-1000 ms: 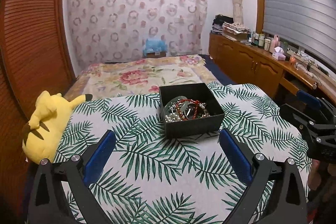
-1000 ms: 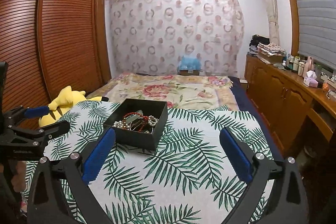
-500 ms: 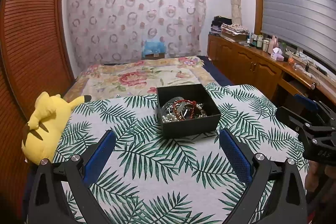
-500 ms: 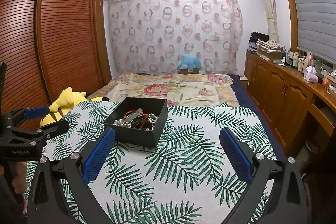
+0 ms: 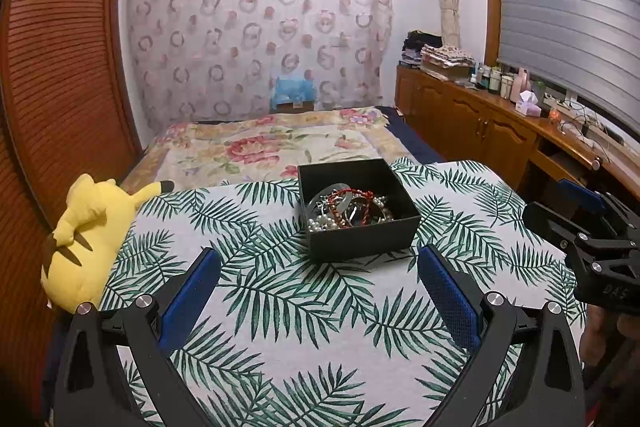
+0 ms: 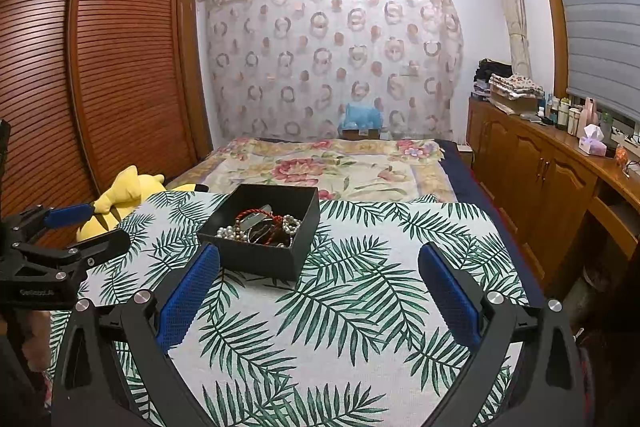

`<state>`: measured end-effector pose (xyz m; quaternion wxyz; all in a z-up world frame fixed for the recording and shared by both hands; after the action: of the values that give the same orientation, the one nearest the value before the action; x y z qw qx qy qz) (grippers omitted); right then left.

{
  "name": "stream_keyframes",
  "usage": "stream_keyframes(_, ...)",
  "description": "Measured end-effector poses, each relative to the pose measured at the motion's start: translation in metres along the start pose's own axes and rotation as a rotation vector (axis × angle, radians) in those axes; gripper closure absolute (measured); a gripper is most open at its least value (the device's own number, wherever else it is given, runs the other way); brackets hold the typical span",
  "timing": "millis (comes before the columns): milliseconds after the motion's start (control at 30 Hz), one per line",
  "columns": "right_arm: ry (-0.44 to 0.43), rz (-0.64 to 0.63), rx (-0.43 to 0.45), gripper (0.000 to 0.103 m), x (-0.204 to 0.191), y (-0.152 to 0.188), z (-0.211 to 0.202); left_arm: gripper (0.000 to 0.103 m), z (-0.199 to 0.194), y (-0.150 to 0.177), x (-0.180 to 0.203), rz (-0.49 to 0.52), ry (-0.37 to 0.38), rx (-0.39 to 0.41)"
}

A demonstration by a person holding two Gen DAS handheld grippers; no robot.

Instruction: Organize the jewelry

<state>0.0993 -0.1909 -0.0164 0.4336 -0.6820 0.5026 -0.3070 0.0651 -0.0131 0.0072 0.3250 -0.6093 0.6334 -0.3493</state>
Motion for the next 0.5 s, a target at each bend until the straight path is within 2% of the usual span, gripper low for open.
stream_keyframes(500,-0.001,0.003,-0.002,0.003,-0.0001,0.001,0.0011,0.008,-0.002,0.0005,0.0012,-0.007,-0.001,0.003)
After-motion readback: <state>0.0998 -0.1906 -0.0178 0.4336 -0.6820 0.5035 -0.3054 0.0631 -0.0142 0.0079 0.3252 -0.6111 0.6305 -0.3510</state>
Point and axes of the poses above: each gripper's, at about its wrist camera, not at the fingertips, and z roughly the way its jaws point, x to its right, y to its underside, the point moved 2 cm from there along z, roughly the way its jaws point, and after that the axes turned 3 degrees about y, right-handed, at the moved point
